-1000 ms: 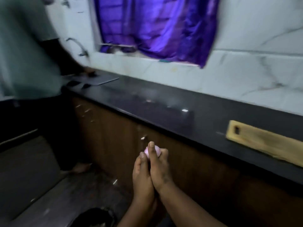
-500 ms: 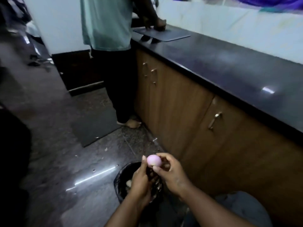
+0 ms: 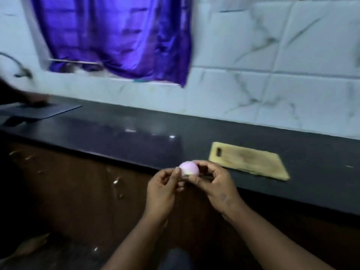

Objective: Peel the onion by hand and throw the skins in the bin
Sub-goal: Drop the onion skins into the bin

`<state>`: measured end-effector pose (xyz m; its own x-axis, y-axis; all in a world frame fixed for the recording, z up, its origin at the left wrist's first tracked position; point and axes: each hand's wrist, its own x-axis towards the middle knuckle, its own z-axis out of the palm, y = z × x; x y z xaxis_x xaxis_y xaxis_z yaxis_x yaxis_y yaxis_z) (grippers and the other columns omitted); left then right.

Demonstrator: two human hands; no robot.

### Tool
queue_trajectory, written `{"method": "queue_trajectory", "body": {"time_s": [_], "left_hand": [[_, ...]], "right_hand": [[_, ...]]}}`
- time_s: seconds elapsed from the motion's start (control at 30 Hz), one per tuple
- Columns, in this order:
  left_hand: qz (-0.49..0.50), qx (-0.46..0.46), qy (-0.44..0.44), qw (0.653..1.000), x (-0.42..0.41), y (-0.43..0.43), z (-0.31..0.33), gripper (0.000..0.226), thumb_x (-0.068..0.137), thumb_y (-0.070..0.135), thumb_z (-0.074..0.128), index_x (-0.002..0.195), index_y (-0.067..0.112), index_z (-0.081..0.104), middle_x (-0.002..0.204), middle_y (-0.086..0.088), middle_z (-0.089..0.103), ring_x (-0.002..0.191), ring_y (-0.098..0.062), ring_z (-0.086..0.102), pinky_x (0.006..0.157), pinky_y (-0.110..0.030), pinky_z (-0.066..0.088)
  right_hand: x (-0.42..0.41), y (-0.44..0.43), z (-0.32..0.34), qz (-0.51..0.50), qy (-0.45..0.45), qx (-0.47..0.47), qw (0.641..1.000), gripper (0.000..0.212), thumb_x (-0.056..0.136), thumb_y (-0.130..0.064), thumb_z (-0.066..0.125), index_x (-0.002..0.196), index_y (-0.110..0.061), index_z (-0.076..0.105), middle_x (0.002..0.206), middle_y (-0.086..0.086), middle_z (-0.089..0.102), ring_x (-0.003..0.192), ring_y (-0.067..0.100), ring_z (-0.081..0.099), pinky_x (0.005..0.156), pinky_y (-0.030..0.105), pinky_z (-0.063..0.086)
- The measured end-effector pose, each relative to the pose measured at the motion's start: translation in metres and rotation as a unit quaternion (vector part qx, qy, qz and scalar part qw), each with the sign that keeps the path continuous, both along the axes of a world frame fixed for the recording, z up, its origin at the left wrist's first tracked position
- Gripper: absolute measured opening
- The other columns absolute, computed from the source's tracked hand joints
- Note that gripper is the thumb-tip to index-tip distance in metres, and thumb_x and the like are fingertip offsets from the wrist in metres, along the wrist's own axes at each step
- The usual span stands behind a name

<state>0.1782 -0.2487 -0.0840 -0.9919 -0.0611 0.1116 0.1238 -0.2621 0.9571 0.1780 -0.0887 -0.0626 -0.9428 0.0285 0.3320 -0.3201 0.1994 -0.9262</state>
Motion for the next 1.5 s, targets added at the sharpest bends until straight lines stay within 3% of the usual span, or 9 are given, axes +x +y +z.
{"method": "queue_trajectory", "body": {"time_s": [0.13,0.23,0.37,0.57,0.7,0.87,1.27,1.4,1.5], "left_hand": [[-0.109,-0.116,0.089,0.983,-0.040,0.090,0.045,0.016,0.100,0.006,0.069,0.114,0.014,0.068,0.092,-0.014,0.078,0.075,-0.018,0.075,0.072,-0.030,0.063],[-0.108,-0.225,0.121,0.961,-0.080,0.145,0.054,0.020,0.094,0.014,0.078,0.114,0.015,0.074,0.098,-0.013,0.080,0.084,-0.020,0.073,0.082,-0.041,0.062],[-0.070,-0.373,0.148,0.913,-0.128,0.187,0.049,0.026,0.089,0.030,0.083,0.112,0.019,0.081,0.104,0.002,0.082,0.092,-0.013,0.072,0.082,-0.028,0.053],[-0.060,-0.510,0.175,0.840,-0.163,0.199,0.020,0.026,0.093,0.046,0.073,0.111,0.030,0.082,0.105,0.009,0.081,0.096,-0.009,0.073,0.072,-0.026,0.050],[-0.050,-0.504,0.172,0.845,-0.166,0.199,0.015,0.034,0.087,0.055,0.073,0.106,0.028,0.081,0.097,0.007,0.081,0.090,-0.011,0.074,0.078,-0.039,0.061],[-0.061,-0.483,0.161,0.858,-0.159,0.195,0.019,0.046,0.093,0.047,0.074,0.137,0.039,0.066,0.119,0.013,0.078,0.107,-0.008,0.071,0.083,-0.027,0.051],[-0.069,-0.379,0.132,0.913,-0.155,0.195,0.019,0.015,0.088,0.026,0.078,0.084,0.038,0.071,0.088,0.018,0.076,0.089,-0.004,0.071,0.082,-0.034,0.056],[-0.059,-0.365,0.146,0.918,-0.158,0.194,0.017,0.014,0.088,0.022,0.077,0.086,0.034,0.071,0.088,0.018,0.075,0.089,-0.002,0.069,0.082,-0.033,0.056],[-0.058,-0.368,0.148,0.916,-0.157,0.194,0.018,0.014,0.089,0.020,0.075,0.091,0.033,0.071,0.089,0.018,0.074,0.088,-0.002,0.069,0.080,-0.032,0.056]], "right_hand": [[-0.011,0.101,0.046,-0.097,0.036,-0.004,0.995,0.031,0.076,-0.010,0.090,0.102,-0.017,0.074,0.093,-0.001,0.080,0.081,0.001,0.073,0.074,0.017,0.057],[-0.036,0.160,0.052,-0.149,0.028,0.025,0.988,0.033,0.077,-0.014,0.091,0.107,-0.010,0.076,0.097,0.006,0.080,0.087,0.013,0.074,0.073,0.015,0.056],[-0.077,0.202,0.032,-0.192,0.000,0.049,0.980,0.034,0.078,-0.001,0.087,0.108,0.004,0.074,0.098,0.015,0.076,0.090,0.025,0.069,0.071,0.013,0.055],[-0.114,0.220,-0.005,-0.181,-0.047,0.122,0.975,0.030,0.079,-0.032,0.082,0.103,-0.015,0.081,0.097,0.003,0.082,0.097,0.023,0.077,0.093,0.046,0.059],[-0.116,0.219,-0.008,-0.183,-0.050,0.160,0.969,0.028,0.085,-0.040,0.068,0.098,-0.020,0.082,0.090,-0.005,0.083,0.094,0.015,0.076,0.092,0.041,0.057],[-0.110,0.218,-0.003,-0.167,-0.075,0.172,0.968,0.030,0.090,-0.035,0.065,0.111,-0.018,0.079,0.102,-0.002,0.082,0.101,0.018,0.074,0.097,0.045,0.055],[-0.109,0.215,-0.001,-0.203,-0.084,0.143,0.965,0.038,0.097,-0.002,0.056,0.130,-0.016,0.068,0.128,0.004,0.072,0.118,0.018,0.066,0.108,0.037,0.050],[-0.123,0.227,-0.017,-0.191,-0.091,0.086,0.974,0.040,0.084,-0.014,0.053,0.106,-0.041,0.072,0.121,-0.002,0.075,0.116,0.016,0.069,0.108,0.046,0.052],[-0.111,0.215,-0.001,-0.193,-0.093,0.091,0.972,0.041,0.089,-0.006,0.055,0.115,-0.030,0.074,0.120,-0.003,0.074,0.115,0.016,0.068,0.106,0.036,0.051]]}}
